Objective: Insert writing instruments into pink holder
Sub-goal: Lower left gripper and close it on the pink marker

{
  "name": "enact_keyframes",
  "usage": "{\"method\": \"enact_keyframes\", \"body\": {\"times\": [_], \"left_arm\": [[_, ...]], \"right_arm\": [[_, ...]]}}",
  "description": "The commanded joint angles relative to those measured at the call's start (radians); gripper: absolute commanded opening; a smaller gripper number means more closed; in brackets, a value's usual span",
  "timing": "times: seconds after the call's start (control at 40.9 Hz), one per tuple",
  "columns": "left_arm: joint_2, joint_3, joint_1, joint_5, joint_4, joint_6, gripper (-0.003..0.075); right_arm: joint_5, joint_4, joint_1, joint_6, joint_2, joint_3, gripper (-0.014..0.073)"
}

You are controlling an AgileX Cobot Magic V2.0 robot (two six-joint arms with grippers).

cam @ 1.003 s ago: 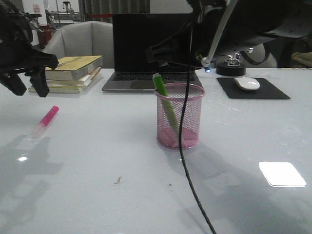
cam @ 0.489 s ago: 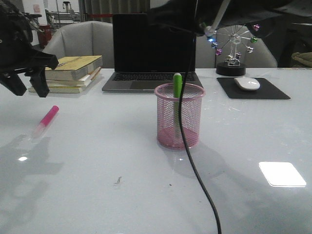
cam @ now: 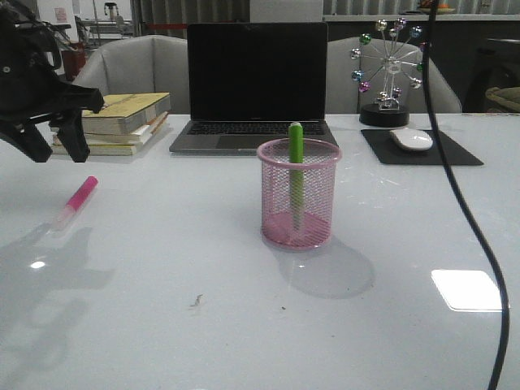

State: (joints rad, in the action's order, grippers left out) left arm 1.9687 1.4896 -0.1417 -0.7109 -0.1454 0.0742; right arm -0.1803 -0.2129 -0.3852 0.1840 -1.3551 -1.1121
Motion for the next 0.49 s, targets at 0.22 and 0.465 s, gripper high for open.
{"method": "enact_keyframes", "body": {"times": [0.22, 0.465], "left_arm": [[0.031, 0.118, 0.001, -0.005, -0.009, -0.031, 0.0393], [0.102, 0.182, 0.001, -0.032, 0.008, -0.074, 0.0393]], "right_arm": [[-0.024, 0.012, 0.006, 0.009, 0.046, -0.040, 0.0388], [-0.069, 0.012, 0.006, 0.009, 0.046, -0.040, 0.0388]]}}
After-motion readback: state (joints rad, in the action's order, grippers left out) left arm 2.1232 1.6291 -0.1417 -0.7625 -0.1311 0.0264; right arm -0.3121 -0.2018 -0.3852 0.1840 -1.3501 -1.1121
